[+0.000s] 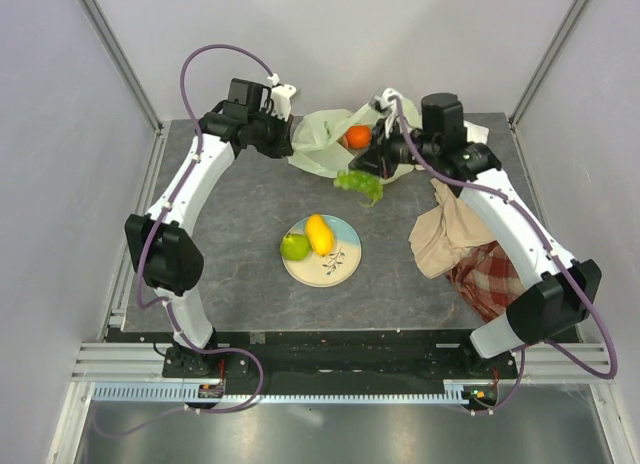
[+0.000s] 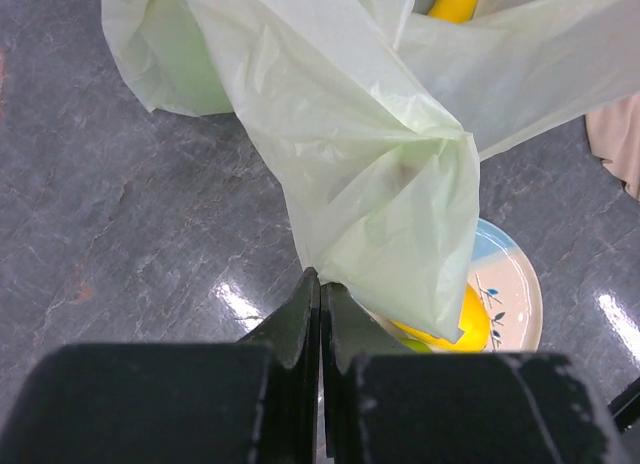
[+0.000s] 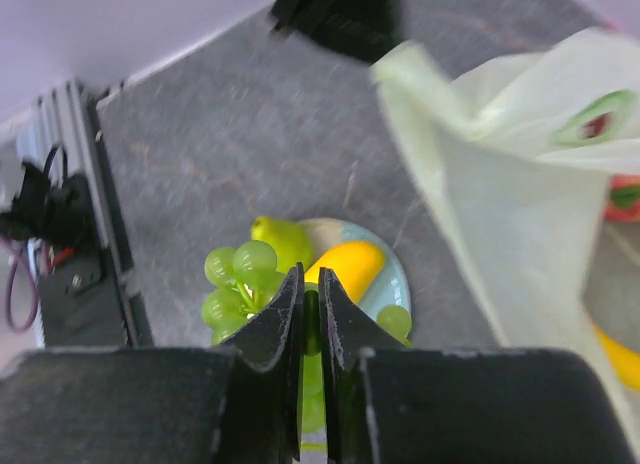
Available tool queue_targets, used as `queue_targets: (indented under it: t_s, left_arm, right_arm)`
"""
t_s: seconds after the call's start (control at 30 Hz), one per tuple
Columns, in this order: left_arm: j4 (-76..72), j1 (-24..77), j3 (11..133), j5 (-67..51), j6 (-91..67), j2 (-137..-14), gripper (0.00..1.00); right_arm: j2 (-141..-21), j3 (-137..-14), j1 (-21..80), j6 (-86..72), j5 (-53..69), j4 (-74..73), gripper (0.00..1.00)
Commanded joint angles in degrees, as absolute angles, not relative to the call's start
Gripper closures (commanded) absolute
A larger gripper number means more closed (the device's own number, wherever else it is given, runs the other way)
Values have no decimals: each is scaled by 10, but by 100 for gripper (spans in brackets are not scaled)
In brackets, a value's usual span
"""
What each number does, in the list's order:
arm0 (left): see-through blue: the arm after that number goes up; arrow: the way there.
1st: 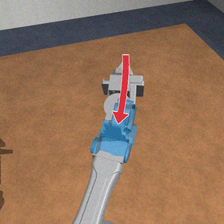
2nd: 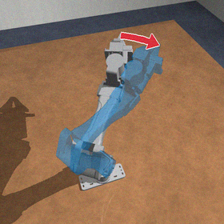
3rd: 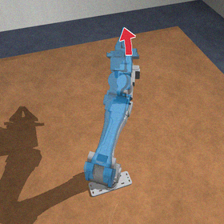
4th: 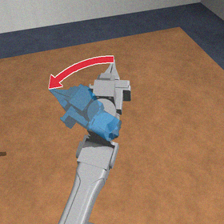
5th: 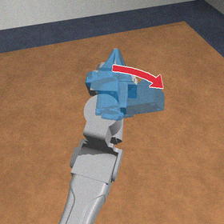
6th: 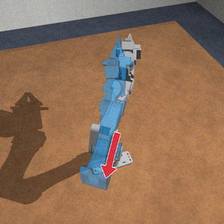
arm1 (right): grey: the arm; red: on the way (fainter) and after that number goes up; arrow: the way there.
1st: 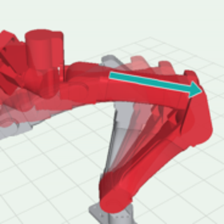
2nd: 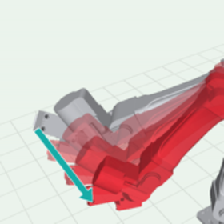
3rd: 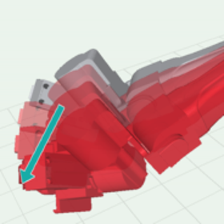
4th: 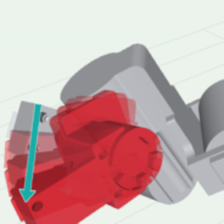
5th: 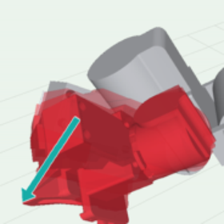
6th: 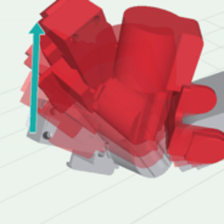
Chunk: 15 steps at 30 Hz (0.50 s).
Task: Take the fake fruits out of the plastic bag
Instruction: Take out the fake fruit from the plastic bag, then place the fake fruit on the plate.
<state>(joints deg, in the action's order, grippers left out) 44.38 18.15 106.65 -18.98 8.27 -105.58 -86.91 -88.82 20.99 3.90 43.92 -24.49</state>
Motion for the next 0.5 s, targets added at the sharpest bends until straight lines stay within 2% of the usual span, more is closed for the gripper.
queue_targets:
  t_s: [0.0, 0.2, 0.33, 0.47]
  left_arm:
    - [430, 187, 1084, -214, 63, -1007, 98]
    - [431, 187, 1064, -203, 69, -982, 98]
    - [432, 187, 1042, -206, 71, -966, 98]
    - [433, 189, 1032, -203, 74, -959, 98]
  right_arm:
    - [-831, -856, 251, 146, 419, -334, 100]
    - [-861, -836, 266, 51, 393, -338, 100]
    - [-867, -762, 267, -85, 401, -273, 100]
    - [-886, -731, 266, -146, 389, -239, 100]
